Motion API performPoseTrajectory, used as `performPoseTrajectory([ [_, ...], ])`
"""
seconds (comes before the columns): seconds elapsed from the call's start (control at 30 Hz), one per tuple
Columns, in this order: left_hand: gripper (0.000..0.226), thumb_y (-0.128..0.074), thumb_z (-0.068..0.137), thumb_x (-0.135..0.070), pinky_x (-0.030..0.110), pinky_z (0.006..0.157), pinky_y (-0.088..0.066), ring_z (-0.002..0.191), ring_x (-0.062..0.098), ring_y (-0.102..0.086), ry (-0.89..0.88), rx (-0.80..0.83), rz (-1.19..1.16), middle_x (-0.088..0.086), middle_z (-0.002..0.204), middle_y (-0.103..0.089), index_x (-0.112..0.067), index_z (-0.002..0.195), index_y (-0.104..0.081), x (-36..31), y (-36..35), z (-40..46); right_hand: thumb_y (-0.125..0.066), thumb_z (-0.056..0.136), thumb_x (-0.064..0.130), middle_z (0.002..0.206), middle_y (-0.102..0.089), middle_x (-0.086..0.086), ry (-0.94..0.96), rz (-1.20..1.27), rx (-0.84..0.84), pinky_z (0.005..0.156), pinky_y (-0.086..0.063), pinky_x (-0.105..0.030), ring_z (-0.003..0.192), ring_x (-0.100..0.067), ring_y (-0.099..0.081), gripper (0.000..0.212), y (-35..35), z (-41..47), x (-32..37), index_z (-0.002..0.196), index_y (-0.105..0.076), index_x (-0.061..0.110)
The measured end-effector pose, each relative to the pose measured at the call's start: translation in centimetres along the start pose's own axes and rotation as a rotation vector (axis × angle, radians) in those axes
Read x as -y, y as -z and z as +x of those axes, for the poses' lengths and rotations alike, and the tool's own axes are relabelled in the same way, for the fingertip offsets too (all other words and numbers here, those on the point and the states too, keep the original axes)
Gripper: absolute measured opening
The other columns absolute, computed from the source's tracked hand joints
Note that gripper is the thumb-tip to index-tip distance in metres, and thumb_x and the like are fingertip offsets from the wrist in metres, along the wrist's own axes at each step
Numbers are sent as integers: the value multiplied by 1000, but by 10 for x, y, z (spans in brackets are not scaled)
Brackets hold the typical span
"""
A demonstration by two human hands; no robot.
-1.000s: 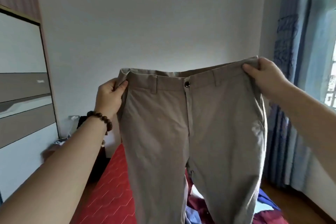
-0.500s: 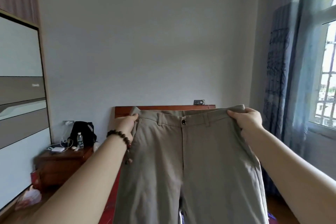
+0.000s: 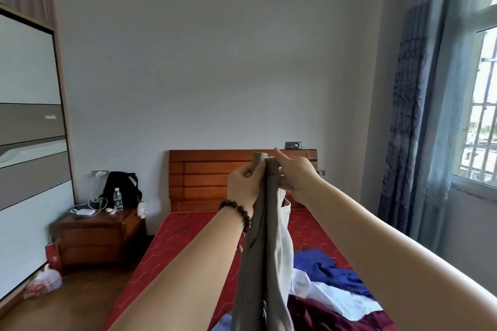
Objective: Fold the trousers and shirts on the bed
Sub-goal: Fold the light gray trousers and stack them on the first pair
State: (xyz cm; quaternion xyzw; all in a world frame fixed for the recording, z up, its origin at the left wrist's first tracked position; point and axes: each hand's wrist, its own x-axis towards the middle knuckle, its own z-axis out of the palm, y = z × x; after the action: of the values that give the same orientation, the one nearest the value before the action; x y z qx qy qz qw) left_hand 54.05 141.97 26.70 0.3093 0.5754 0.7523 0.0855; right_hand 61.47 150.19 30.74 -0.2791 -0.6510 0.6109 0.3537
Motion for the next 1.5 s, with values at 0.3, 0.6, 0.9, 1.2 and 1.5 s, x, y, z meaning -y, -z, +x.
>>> performPoseTrajectory([
  [0.3, 17, -73, 78, -4, 28, 71, -52, 79, 18, -66, -170, 163, 288, 3, 85, -69, -10, 92, -66, 10, 23, -13, -65, 88, 39, 86, -73, -12, 188, -375, 207, 87, -56, -40, 82, -26, -70, 37, 23, -6, 10, 91, -72, 3],
  [0.6, 30, -74, 77, -1, 36, 82, -56, 87, 14, -68, -392, 118, 214, 2, 91, -72, -14, 102, -64, -30, 46, -14, -81, 73, 37, 76, -57, 11, 749, -1089, 442, 62, -34, -17, 73, -9, -51, 31, 25, -7, 43, 89, -62, 18],
  [0.9, 6, -71, 84, -21, 26, 70, -55, 75, 2, -65, -441, 38, 388, -8, 82, -71, -18, 90, -71, -20, 69, -27, -77, 79, 20, 77, -60, -13, 640, -692, 368, 67, -38, -29, 74, -17, -51, 21, 21, -9, 53, 84, -62, 5],
  [1.2, 10, -80, 75, -24, 21, 61, -50, 63, 4, -62, -489, 56, 576, -8, 66, -68, -15, 74, -73, -37, 61, -10, -81, 72, 34, 123, -56, 10, 830, -1002, 572, 85, -37, -6, 112, -2, -51, 37, 20, -22, 99, 103, -63, 39],
  [1.5, 25, -82, 72, -21, 20, 54, -40, 55, 11, -53, -588, 42, 626, -2, 56, -60, -11, 59, -64, -36, 69, -12, -79, 74, 25, 68, -59, -4, 713, -1353, 602, 63, -43, -33, 65, -15, -50, 19, -8, -28, 96, 74, -64, 13],
])
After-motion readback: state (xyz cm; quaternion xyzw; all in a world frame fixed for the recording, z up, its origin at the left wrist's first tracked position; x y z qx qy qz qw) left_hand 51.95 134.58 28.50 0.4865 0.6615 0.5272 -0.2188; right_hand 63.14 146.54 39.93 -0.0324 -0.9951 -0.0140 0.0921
